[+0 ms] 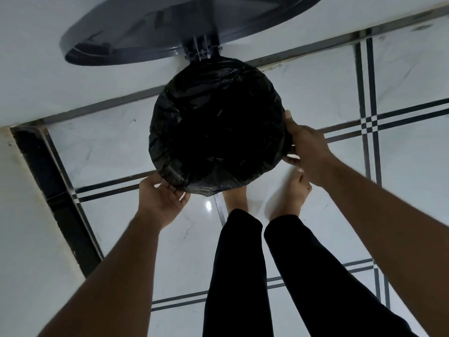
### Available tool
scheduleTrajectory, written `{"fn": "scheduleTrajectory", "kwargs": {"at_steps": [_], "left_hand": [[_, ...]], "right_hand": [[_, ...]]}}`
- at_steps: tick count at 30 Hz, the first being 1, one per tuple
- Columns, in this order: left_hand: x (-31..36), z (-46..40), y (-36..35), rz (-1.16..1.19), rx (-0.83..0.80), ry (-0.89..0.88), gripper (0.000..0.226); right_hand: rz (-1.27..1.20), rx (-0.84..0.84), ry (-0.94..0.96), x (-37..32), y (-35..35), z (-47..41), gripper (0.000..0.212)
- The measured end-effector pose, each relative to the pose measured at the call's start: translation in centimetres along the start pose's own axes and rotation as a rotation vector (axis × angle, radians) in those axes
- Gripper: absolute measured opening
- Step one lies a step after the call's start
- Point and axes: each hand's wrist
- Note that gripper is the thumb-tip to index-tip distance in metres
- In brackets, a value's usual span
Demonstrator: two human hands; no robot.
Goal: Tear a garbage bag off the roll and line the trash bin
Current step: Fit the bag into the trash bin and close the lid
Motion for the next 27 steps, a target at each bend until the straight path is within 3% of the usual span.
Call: {"fn": "scheduleTrajectory", "kwargs": {"at_steps": [2,5,10,12,15,18,20,22,24,25,27], "left_hand": [[-1.2,0.6,0.1,0.087,-0.050,0.033,0.029],[-2.6,0.7,0.2,0.087,-0.104,0.079,0.027],[-3.7,-0.2,-0.6,-0.431,-0.080,0.209,0.014],[-3.5,-0.9,-1.0,-0.512,0.041,0.179,0.019],[-2.8,-1.7,-1.4,-0.679,0.346,0.016,0.028],[-2.0,-1.7,-1.4,-0.899,0.487,-0.146,0.044],[-1.5,-1.0,-1.5,-1.203,0.410,-0.122,0.051],[-1.0,0.7,-2.2,-1.629,0.268,0.069,0.059],[-0.8,2.9,-3.7,-2.008,0.118,0.212,0.051],[-1.0,4.1,-4.8,-2.115,0.053,0.192,0.044],[-1.7,6.1,-7.9,-2.079,-0.074,-0.067,0.040]], "right_hand": [[-0.055,0.005,-0.058,1.3,-0.1,0.7,0.053],[-0.092,-0.018,-0.096,3.4,-0.1,1.7,0.023],[0.020,0.011,-0.097,6.2,-0.8,2.5,0.002],[0.141,0.058,-0.095,6.4,-1.1,2.2,0.011],[0.191,0.124,-0.098,5.8,-1.0,1.3,0.031],[0.071,0.118,-0.093,4.1,-1.1,1.1,0.016],[0.051,0.088,-0.094,3.3,-0.9,1.3,0.005],[0.059,0.076,-0.113,2.9,-0.6,1.6,0.020],[0.092,0.106,-0.112,2.9,-0.4,2.1,0.033],[0.116,0.129,-0.097,3.0,-0.4,2.2,0.036],[0.157,0.180,-0.060,3.2,-0.4,2.9,0.040]]}}
Point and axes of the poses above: each hand's wrist, its own z-axis away from the middle knuckle, its own y-axis out of the back of the hand, x = y × z, and after that the axes turned 1 degree about -y, right-handed
